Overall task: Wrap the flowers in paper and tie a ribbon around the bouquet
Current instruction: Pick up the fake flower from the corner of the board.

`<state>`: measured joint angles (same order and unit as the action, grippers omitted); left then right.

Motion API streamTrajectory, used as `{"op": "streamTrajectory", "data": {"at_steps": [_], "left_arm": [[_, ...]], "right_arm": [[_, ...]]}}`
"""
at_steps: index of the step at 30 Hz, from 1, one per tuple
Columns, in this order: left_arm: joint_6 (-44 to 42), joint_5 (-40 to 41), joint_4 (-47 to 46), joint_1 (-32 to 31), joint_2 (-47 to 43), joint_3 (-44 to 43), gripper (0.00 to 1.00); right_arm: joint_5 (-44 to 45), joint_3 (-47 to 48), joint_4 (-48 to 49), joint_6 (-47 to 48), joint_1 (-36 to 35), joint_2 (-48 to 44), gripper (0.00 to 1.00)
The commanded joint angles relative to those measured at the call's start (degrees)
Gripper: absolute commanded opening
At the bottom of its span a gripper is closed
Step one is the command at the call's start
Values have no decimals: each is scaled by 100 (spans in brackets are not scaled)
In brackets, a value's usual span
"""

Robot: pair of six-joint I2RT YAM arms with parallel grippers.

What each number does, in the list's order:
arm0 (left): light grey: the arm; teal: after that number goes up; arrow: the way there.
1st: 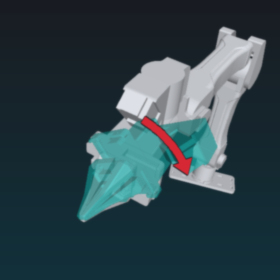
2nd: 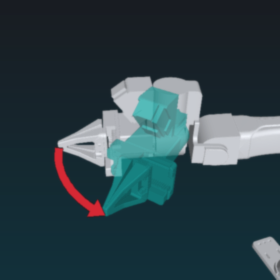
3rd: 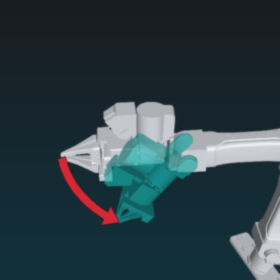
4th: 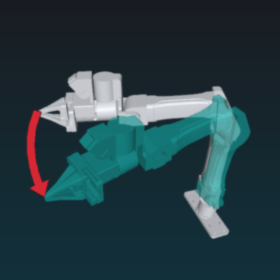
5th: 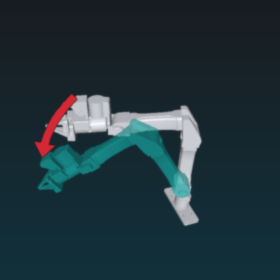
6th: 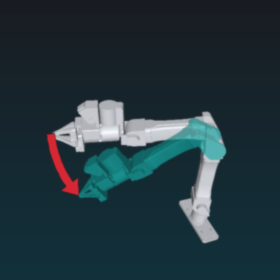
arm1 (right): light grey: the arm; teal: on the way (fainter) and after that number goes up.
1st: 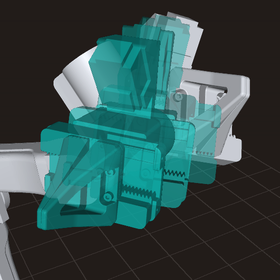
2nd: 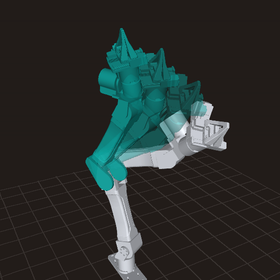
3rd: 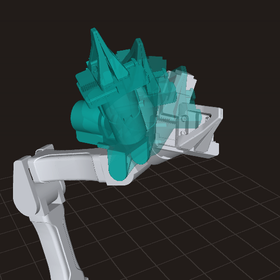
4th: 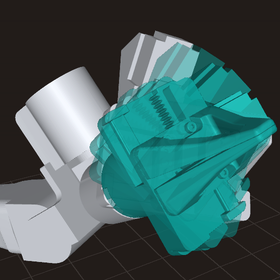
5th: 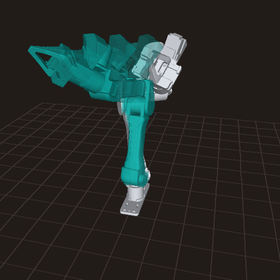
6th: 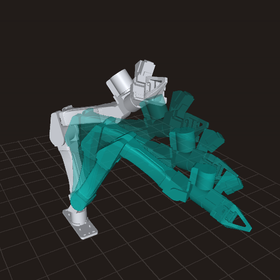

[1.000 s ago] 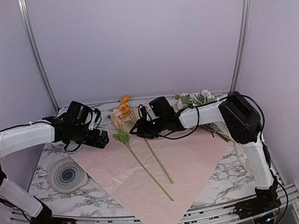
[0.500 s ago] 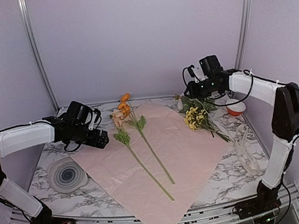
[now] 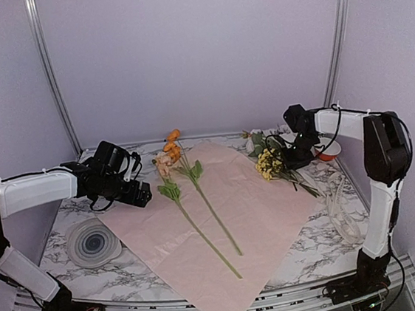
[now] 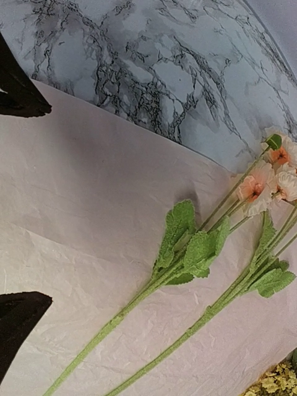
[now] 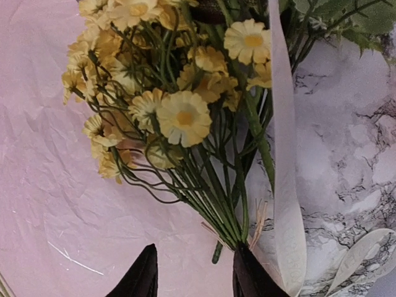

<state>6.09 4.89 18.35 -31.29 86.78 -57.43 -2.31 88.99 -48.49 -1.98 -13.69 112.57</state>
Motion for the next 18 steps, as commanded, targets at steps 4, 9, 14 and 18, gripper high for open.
{"op": "streamTrajectory", "data": {"at_steps": [4, 9, 14, 18], "left_arm": [[-46, -143, 160, -38, 105, -163, 99], [-51, -165, 151, -67, 109, -155, 99], [-55, -232, 160, -71, 170, -172, 99], [-54, -242, 152, -71, 172, -172, 99]], "right_arm": [[439, -240, -72, 54, 147, 298, 39], [623, -511, 47, 72, 209, 265, 37], [483, -616, 137, 119, 324, 231, 34], [327, -705, 255, 180, 448, 240, 31]]}}
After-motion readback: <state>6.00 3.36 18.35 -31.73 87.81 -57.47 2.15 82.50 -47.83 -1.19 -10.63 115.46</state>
